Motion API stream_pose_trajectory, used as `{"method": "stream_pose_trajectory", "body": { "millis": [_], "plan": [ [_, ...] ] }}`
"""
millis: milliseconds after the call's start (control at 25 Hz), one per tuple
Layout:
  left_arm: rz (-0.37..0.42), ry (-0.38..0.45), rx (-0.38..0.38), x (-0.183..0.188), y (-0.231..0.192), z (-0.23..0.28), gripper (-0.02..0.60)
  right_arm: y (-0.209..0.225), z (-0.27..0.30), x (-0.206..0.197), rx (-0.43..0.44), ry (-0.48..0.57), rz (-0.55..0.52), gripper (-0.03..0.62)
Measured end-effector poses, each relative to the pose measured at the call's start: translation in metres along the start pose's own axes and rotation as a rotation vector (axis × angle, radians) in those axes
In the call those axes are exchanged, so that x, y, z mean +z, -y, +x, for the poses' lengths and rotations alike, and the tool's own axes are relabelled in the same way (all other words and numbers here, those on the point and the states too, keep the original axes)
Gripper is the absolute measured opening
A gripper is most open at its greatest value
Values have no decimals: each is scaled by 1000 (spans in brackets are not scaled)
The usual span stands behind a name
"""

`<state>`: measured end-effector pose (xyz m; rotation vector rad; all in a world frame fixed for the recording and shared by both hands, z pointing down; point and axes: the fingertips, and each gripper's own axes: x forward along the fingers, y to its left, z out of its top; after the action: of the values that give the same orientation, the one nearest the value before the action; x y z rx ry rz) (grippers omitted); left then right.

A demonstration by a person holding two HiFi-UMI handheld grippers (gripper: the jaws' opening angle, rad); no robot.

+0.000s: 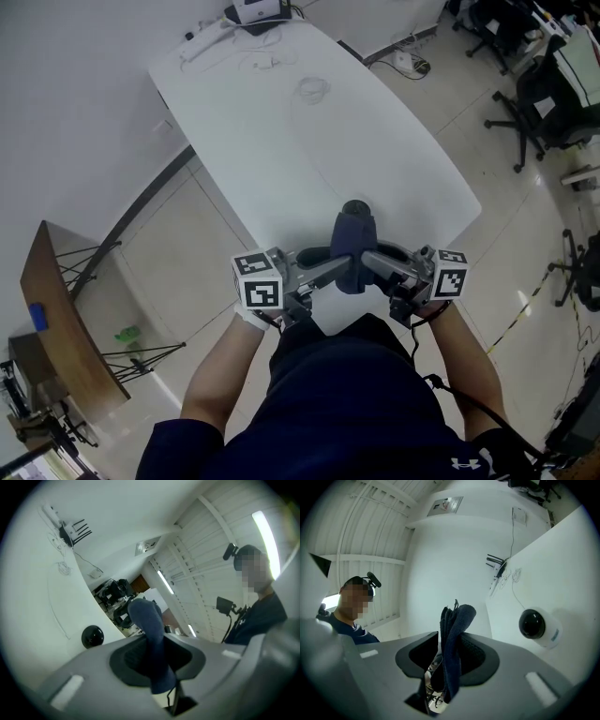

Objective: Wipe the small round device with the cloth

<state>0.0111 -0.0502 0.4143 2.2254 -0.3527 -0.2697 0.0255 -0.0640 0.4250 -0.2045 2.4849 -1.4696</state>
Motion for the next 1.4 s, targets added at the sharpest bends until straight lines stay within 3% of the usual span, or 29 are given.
{"method": "stream_pose_trajectory", "body": {
  "millis": [120, 320, 440, 600, 760, 1400],
  "plan": [
    [29, 28, 45, 4, -14, -4, 77, 11, -12, 11, -63, 66, -7, 144],
    [49, -9, 268, 15, -68, -8, 75, 46, -38, 33, -273, 161, -45, 142],
    [21, -17, 299, 19, -85, 3, 75, 60, -47, 41, -354, 184, -57, 138],
    [-12, -39, 308, 13, -98, 19, 75, 70, -52, 46, -386, 205, -51, 130],
    [-42, -91, 364, -5, -122, 19, 75, 77, -55, 48, -404, 216, -31, 120],
    [-157, -110, 517, -30, -187, -14, 76, 112, -60, 50, -420, 206, 56, 103]
  ]
}}
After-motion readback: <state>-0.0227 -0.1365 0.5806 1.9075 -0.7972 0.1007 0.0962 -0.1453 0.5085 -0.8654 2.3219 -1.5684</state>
